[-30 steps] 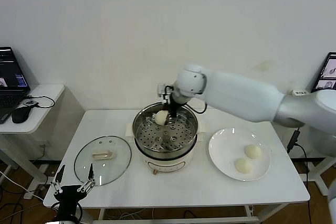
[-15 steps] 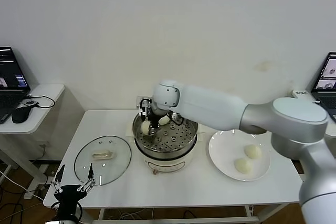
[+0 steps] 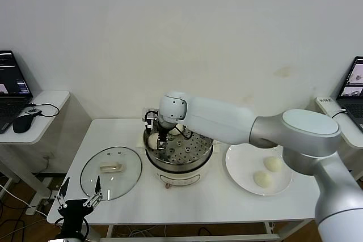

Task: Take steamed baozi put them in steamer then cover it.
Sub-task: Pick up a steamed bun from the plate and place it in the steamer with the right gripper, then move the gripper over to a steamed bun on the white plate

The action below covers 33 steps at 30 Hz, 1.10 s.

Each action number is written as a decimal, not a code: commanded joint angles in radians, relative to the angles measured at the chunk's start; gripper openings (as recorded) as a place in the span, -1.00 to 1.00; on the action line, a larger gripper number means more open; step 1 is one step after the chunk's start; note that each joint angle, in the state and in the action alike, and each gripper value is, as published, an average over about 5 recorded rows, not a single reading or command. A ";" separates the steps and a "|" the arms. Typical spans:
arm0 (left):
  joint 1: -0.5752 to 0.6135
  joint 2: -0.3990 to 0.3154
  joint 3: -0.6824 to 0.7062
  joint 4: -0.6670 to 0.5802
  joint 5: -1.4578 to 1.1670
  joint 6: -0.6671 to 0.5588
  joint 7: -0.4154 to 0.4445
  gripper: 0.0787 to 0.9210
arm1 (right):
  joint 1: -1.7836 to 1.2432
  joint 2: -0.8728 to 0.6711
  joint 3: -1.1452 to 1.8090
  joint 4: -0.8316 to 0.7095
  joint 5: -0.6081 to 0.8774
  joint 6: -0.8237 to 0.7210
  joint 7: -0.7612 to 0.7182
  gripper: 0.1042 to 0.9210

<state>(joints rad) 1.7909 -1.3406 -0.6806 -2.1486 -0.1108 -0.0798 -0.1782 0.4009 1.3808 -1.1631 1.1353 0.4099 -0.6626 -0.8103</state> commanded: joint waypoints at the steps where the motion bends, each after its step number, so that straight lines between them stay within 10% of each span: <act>1: 0.000 0.001 0.000 -0.003 0.000 0.001 0.000 0.77 | 0.103 -0.116 -0.014 0.094 -0.071 0.045 -0.140 0.76; 21: -0.011 0.011 0.021 0.003 0.015 0.007 0.005 0.77 | 0.180 -0.827 -0.066 0.470 -0.347 0.343 -0.385 0.76; 33: -0.008 0.010 0.018 0.026 0.025 0.007 0.005 0.77 | -0.177 -0.942 0.151 0.467 -0.506 0.372 -0.319 0.76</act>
<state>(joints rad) 1.7820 -1.3309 -0.6621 -2.1263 -0.0859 -0.0727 -0.1735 0.3961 0.5656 -1.1163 1.5599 0.0049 -0.3294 -1.1271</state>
